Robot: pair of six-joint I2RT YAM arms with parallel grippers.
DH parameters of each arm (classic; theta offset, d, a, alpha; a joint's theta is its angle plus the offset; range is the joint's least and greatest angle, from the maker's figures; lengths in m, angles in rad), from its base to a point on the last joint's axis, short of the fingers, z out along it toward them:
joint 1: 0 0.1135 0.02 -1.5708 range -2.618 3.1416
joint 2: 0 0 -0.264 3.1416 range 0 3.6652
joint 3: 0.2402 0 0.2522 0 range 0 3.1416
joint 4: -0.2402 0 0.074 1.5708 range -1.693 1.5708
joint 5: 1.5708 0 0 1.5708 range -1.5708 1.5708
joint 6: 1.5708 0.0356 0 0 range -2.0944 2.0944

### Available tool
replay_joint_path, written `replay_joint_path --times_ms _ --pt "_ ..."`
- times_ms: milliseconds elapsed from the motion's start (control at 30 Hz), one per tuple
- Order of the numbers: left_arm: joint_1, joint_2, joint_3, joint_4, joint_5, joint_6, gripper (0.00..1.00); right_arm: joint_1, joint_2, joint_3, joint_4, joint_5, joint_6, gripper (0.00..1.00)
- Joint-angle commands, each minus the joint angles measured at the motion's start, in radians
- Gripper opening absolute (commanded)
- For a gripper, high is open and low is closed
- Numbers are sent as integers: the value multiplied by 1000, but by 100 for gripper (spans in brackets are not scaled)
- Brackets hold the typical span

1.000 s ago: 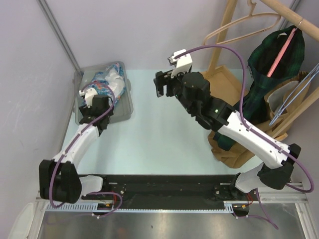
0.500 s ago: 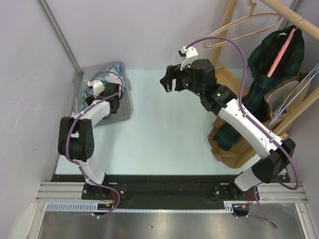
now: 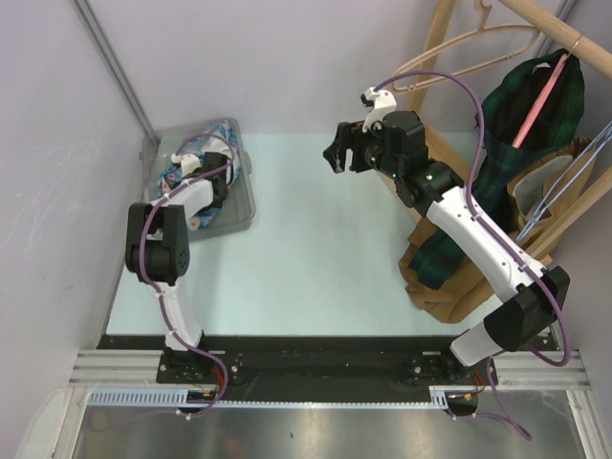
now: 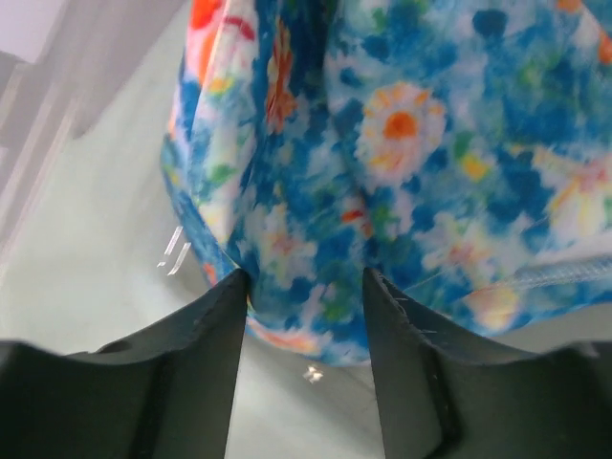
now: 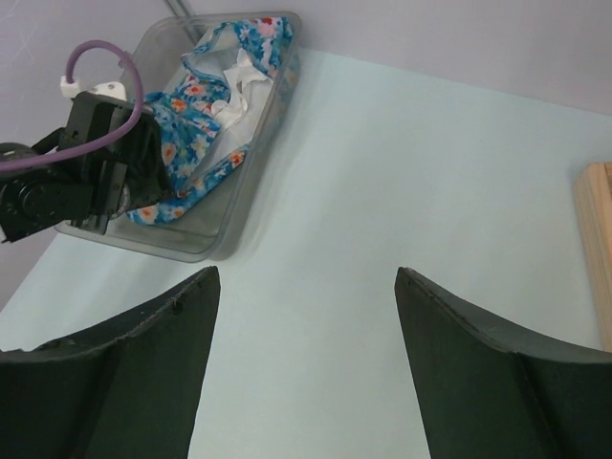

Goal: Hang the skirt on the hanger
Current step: Grab the skirt from the pile

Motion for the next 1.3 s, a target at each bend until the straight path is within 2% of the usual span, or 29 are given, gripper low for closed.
replay_joint_path --times_ms 0,33,167,200,233,267,433,667,900,1033,1067,1167,1267 --pt "21 74 110 -87 57 6 49 -10 -50 5 30 3 9 78" --pt "20 83 127 -94 64 15 42 -10 -56 5 28 8 4 78" --pt "30 93 133 -97 94 22 34 -15 -70 4 22 35 -1 77" --pt "33 90 127 -94 98 25 28 -13 -73 2 19 40 -1 77" --pt "33 85 122 -91 103 28 7 -16 -76 2 17 39 -4 76" --pt "33 82 118 -85 103 29 0 -16 -79 -2 16 39 -4 76" --pt "17 -16 86 -93 57 25 0 -19 -82 -4 16 40 -1 75" --pt "-141 -255 23 -64 -53 17 0 -19 -81 -7 -3 52 15 75" --pt "-281 -429 102 -103 -161 20 0 -19 -82 -7 -30 95 38 75" --pt "-347 -516 188 -55 -189 107 0 -16 -95 -9 -27 103 36 76" --pt "-376 -548 213 0 -186 176 0 -16 -96 -12 -21 112 32 76" --pt "-430 -587 289 83 -149 317 0 -18 -102 -12 -26 115 4 78" --pt "-447 -618 396 70 -36 374 0 -18 -110 -16 -35 65 -36 81"
